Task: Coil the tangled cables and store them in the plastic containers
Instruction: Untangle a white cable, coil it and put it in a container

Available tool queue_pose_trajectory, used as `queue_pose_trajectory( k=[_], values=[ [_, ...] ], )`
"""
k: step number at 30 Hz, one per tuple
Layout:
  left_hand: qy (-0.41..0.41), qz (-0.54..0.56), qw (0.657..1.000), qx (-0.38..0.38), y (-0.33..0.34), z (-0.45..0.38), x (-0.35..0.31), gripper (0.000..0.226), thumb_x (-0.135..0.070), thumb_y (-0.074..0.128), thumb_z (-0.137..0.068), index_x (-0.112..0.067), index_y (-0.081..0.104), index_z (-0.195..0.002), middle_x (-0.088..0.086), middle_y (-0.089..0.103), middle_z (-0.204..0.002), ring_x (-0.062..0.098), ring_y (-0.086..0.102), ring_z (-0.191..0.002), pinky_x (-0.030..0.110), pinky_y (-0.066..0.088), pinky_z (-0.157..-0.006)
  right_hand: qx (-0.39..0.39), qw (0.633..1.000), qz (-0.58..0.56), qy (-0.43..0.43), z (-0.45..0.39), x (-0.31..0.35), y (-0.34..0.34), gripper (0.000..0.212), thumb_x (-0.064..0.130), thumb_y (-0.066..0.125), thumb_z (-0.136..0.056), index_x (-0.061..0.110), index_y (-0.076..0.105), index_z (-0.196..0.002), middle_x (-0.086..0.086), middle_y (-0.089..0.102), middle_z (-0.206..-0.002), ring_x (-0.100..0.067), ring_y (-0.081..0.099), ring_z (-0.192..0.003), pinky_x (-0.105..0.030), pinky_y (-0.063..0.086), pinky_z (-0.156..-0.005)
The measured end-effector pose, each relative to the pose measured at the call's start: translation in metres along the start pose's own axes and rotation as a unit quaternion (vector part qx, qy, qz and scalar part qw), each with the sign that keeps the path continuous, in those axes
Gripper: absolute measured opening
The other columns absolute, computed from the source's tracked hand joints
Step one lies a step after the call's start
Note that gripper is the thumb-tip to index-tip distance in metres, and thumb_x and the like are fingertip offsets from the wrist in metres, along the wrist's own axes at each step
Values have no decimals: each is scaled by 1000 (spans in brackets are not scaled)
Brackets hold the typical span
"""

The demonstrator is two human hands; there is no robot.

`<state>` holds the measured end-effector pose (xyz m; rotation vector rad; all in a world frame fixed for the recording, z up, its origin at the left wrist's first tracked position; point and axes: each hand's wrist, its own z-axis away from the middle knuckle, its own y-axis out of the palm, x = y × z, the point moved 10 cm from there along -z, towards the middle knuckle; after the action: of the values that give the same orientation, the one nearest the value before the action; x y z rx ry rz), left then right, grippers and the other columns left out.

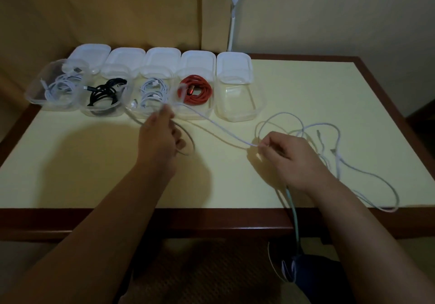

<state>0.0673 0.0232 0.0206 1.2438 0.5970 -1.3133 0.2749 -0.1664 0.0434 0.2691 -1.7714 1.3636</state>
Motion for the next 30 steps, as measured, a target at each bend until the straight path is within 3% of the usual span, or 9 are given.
queue_pose_trajectory(
  k=[3,8,11,14,18,22,24,27,30],
  values=[
    [-12,31,999,-10,-10,-10,-9,30,-27,58,-103,-24,50,-74,-9,32,-52,7,26,-42,22,22,-41,-26,1000,6,-8,0,0,-7,26,30,53,-107,22,64,-86,5,55,-62,-6,48,-57,-24,32,-55],
    [48,-151,976,150,43,27,10,30,-21,70,-96,-21,53,-70,-5,33,-50,10,26,-41,22,20,-41,-71,996,-34,-51,3,20,-7,20,33,52,-109,25,64,-96,2,51,-61,-8,46,-55,-23,31,-54],
    [71,-208,958,185,65,54,22,6,-20,74,-92,-15,73,-90,-12,51,-47,0,44,-39,12,32,-43,-50,994,-11,-94,4,35,8,16,34,55,-108,26,67,-99,2,54,-61,-11,51,-57,-25,35,-56],
    [44,-201,963,172,68,59,35,20,-25,76,-92,-15,75,-110,-14,57,-49,0,51,-41,9,37,-46,-26,989,23,-142,5,50,21,18,32,54,-108,25,70,-108,6,63,-76,-12,60,-70,-30,44,-63],
    [50,-236,957,164,65,53,37,46,-43,71,-94,1,64,-83,4,44,-60,16,40,-51,26,34,-48,-28,985,22,-171,7,57,20,18,31,56,-108,24,73,-110,11,70,-91,-10,64,-82,-36,50,-72],
    [162,-369,904,141,62,44,11,56,-47,69,-94,-2,51,-66,1,41,-55,11,39,-53,26,32,-55,-20,991,-11,-135,7,51,20,17,40,70,-98,25,62,-100,7,59,-67,-15,58,-62,-32,47,-59],
    [136,-316,932,117,53,35,13,60,-49,68,-94,-4,44,-62,2,39,-53,14,38,-50,31,33,-55,-14,993,-7,-116,4,44,19,18,37,75,-94,27,61,-96,8,58,-65,-14,58,-61,-36,49,-61],
    [37,-180,981,64,31,15,17,52,-47,64,-98,-17,43,-61,-2,38,-47,12,35,-41,24,30,-45,-24,995,37,-85,-3,29,11,17,39,79,-88,29,65,-87,10,60,-68,-9,58,-64,-38,51,-62],
    [-60,-1,998,-12,0,-7,17,44,-50,60,-100,-24,42,-69,-9,33,-48,6,31,-39,21,24,-38,-57,994,85,-35,-8,12,1,17,39,82,-84,29,68,-85,12,62,-72,-6,57,-68,-32,47,-60]
  ],
)
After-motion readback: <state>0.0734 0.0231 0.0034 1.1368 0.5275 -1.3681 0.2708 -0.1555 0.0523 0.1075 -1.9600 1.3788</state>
